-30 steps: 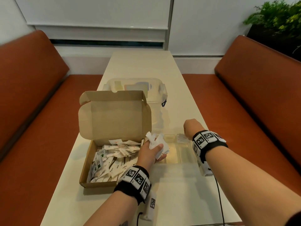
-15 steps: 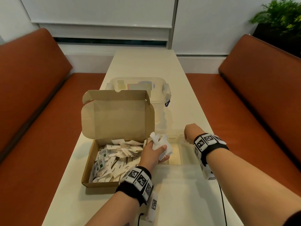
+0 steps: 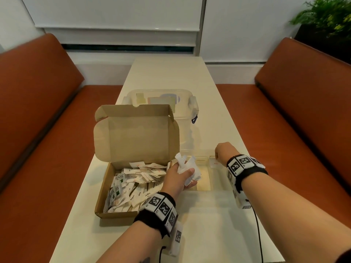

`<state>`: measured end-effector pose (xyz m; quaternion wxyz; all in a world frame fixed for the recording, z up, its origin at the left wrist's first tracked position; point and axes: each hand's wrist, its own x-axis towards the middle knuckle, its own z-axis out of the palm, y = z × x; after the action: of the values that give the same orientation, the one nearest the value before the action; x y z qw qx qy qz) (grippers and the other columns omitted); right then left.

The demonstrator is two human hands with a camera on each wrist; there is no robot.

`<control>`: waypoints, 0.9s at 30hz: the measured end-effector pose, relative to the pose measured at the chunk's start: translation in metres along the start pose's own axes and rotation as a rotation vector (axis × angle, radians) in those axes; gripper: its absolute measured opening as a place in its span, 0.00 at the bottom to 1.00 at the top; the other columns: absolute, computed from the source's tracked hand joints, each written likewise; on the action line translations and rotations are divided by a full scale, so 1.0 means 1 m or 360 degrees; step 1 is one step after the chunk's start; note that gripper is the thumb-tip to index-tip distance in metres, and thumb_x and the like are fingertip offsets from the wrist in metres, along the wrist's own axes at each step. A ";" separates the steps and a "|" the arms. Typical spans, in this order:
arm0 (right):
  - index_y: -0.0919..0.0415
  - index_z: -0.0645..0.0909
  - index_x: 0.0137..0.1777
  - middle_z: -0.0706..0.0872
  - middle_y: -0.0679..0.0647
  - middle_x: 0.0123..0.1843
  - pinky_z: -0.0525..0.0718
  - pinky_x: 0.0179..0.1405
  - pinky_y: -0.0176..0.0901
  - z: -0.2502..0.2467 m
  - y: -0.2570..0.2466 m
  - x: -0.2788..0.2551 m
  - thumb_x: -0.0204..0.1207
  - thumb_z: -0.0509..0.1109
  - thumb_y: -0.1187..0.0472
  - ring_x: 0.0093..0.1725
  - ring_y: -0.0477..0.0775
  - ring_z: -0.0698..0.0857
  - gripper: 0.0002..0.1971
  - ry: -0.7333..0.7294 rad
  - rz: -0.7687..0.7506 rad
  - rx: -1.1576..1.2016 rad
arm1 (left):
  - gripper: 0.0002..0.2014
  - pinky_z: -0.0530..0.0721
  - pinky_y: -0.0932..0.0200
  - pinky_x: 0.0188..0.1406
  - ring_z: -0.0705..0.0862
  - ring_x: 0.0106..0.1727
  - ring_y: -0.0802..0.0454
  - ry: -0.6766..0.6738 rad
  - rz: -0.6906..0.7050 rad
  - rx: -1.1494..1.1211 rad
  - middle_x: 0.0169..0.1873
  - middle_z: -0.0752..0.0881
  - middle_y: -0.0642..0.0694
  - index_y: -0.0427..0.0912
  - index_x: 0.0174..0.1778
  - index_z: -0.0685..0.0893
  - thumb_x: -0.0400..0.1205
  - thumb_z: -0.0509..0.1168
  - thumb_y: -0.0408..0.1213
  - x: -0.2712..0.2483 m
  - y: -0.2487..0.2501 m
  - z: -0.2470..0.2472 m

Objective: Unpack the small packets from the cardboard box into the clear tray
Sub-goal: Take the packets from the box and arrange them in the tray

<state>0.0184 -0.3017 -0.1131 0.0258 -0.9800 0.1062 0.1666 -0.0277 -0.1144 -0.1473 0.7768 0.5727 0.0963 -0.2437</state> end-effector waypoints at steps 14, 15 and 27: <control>0.61 0.83 0.43 0.88 0.52 0.35 0.85 0.30 0.32 -0.030 -0.029 -0.033 0.68 0.80 0.63 0.31 0.44 0.86 0.08 -0.0327 -0.0416 0.1061 | 0.22 0.91 0.56 0.39 0.87 0.57 0.43 0.0036 0.0076 -0.0129 0.62 0.83 0.40 0.40 0.69 0.76 0.79 0.69 0.28 -0.002 0.008 0.003; 0.61 0.81 0.43 0.87 0.53 0.35 0.85 0.30 0.32 -0.028 -0.031 -0.035 0.66 0.81 0.63 0.30 0.45 0.86 0.11 -0.0340 -0.0410 0.1076 | 0.21 0.91 0.56 0.40 0.88 0.55 0.46 0.0022 0.0095 -0.0143 0.60 0.84 0.41 0.42 0.68 0.77 0.80 0.70 0.30 -0.002 0.008 0.003; 0.61 0.82 0.40 0.85 0.52 0.32 0.85 0.30 0.32 -0.012 -0.030 -0.042 0.68 0.79 0.65 0.30 0.46 0.85 0.08 -0.0247 -0.0420 0.1229 | 0.15 0.91 0.54 0.41 0.89 0.52 0.48 0.0007 0.0074 -0.0194 0.58 0.86 0.41 0.43 0.65 0.79 0.82 0.67 0.34 -0.008 0.000 -0.002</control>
<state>-0.0099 -0.2654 -0.0875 0.4206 -0.8880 0.0320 0.1830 -0.0345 -0.1107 -0.1443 0.8154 0.5270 0.0994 -0.2180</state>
